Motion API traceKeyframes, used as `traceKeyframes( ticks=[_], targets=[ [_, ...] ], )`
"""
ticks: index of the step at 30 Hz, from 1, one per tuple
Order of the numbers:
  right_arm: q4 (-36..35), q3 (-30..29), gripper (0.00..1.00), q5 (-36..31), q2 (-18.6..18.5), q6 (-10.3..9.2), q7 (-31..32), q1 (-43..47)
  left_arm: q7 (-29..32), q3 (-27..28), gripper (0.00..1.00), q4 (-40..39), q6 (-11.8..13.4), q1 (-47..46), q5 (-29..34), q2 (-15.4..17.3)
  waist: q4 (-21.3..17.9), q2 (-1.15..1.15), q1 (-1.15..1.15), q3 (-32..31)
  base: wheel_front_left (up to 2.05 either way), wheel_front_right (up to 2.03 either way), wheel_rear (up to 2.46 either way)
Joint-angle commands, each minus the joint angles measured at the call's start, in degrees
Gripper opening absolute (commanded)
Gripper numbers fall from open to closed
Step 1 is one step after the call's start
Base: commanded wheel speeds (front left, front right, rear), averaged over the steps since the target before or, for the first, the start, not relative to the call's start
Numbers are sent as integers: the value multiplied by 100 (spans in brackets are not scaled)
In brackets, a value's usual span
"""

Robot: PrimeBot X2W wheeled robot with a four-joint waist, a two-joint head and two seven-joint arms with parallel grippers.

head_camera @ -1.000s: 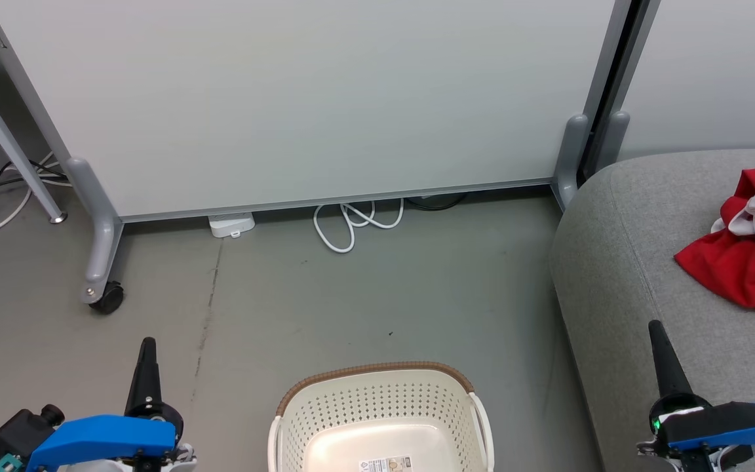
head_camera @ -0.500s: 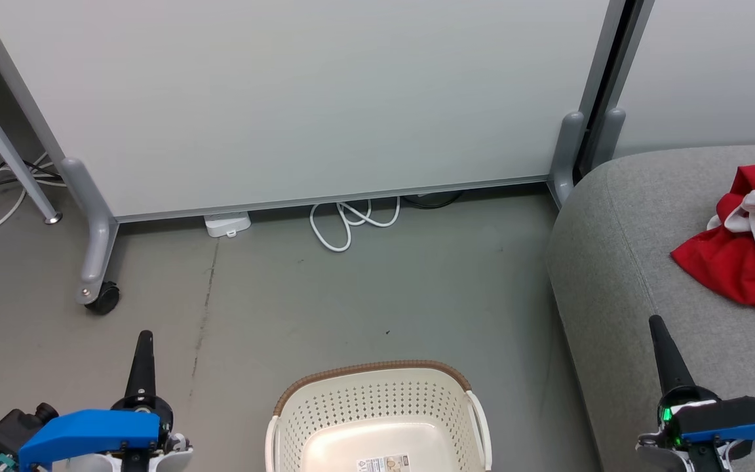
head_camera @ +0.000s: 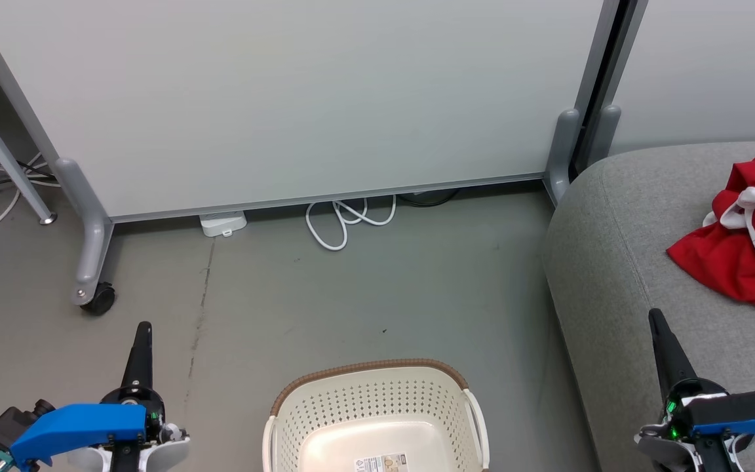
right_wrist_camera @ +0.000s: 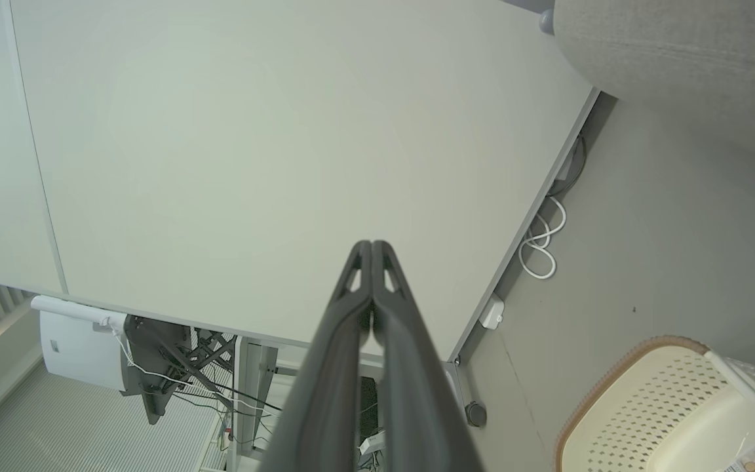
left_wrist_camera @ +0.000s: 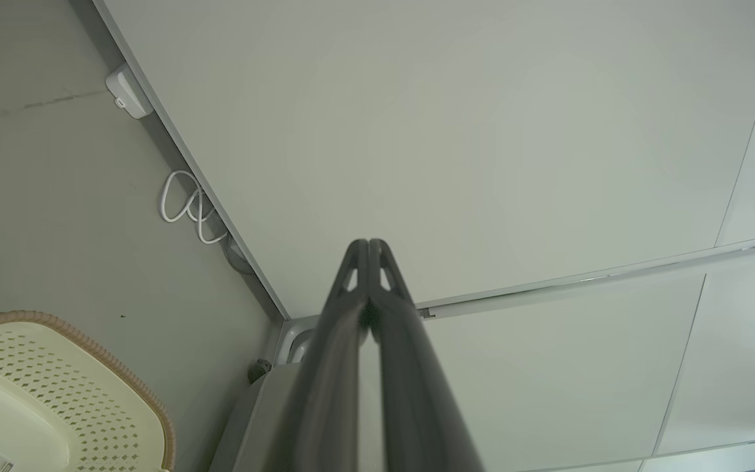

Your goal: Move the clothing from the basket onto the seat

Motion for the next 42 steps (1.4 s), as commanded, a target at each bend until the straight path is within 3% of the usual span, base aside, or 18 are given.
traceKeyframes(
  ticks=[1, 31, 42],
  targets=[
    [-16, -10, 0, 110, -24, 3, 29, -104, 29, 42, 0, -46, -25, -124, -93, 3, -2, 0, 0, 1, 0, 0, 0],
    [60, -67, 0, 1443, -26, 4, 355, -235, 350, 157, 0, -45, -63, -261, -1405, 0, -95, 0, 0, 47, 0, 0, 0],
    [59, -66, 0, 1448, -26, 4, 358, -230, 356, 157, 0, -44, -64, -251, -1406, 0, -97, 0, 0, 49, 0, 0, 0]
  ],
)
